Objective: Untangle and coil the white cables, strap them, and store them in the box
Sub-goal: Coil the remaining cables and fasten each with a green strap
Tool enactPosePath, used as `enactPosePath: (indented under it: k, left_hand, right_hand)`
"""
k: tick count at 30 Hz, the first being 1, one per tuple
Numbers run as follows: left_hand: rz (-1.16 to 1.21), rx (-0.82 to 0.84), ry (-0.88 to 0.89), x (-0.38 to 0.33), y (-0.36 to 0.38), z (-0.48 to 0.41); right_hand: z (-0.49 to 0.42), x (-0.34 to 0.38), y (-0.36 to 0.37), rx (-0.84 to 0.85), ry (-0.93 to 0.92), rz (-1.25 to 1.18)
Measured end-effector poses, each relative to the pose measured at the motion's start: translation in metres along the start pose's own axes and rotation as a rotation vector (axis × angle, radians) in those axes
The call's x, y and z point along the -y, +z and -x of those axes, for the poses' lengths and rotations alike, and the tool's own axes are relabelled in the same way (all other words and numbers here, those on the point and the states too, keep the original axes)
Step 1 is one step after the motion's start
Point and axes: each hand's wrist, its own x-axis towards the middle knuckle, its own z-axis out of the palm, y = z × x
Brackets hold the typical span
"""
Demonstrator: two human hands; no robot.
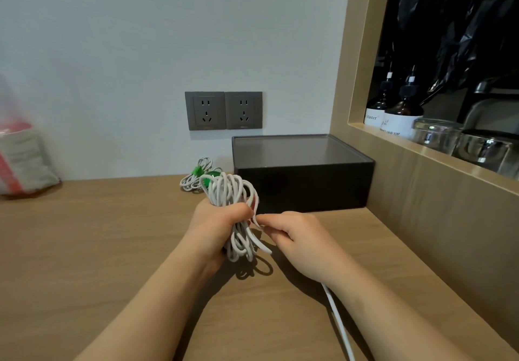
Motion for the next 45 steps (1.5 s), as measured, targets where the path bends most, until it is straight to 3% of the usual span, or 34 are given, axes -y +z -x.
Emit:
enactPosePath:
  k: [14, 23, 28, 35, 38, 40, 45]
  left_hand:
    - [0.105, 0.064, -0.018, -0.003, -0.004, 0.000]
    - [0.183, 0.121, -0.043, -0.005, 0.000, 0.003]
    - [0.234, 0.046, -0.060, -0.005, 0.000, 0.003]
    - [0.468, -0.077, -0.114, -0.006, 0.002, -0.001]
    - [0.577, -0.117, -0.079, -0.010, -0.005, -0.005]
    - [0.630, -0.121, -0.060, -0.012, -0.011, -0.008]
    - [0.785, -0.036, -0.071, -0.019, -0.013, -0.004]
  right_hand:
    - [0.000, 0.004, 0.001, -0.178, -0.031, -0.027]
    - [0.000, 0.007, 0.002, -0.152, -0.132, -0.103]
    - [-0.001, 0.008, 0.002, -0.166, -0.158, -0.120]
    - [-0.004, 0.010, 0.001, -0.187, -0.018, -0.291]
    - [-0.003, 0.008, -0.004, -0.071, 0.053, -0.307]
    - [-0.003, 0.007, -0.003, 0.006, 0.095, -0.245]
    - [-0.006, -0.003, -0.004, -0.029, 0.232, -0.219]
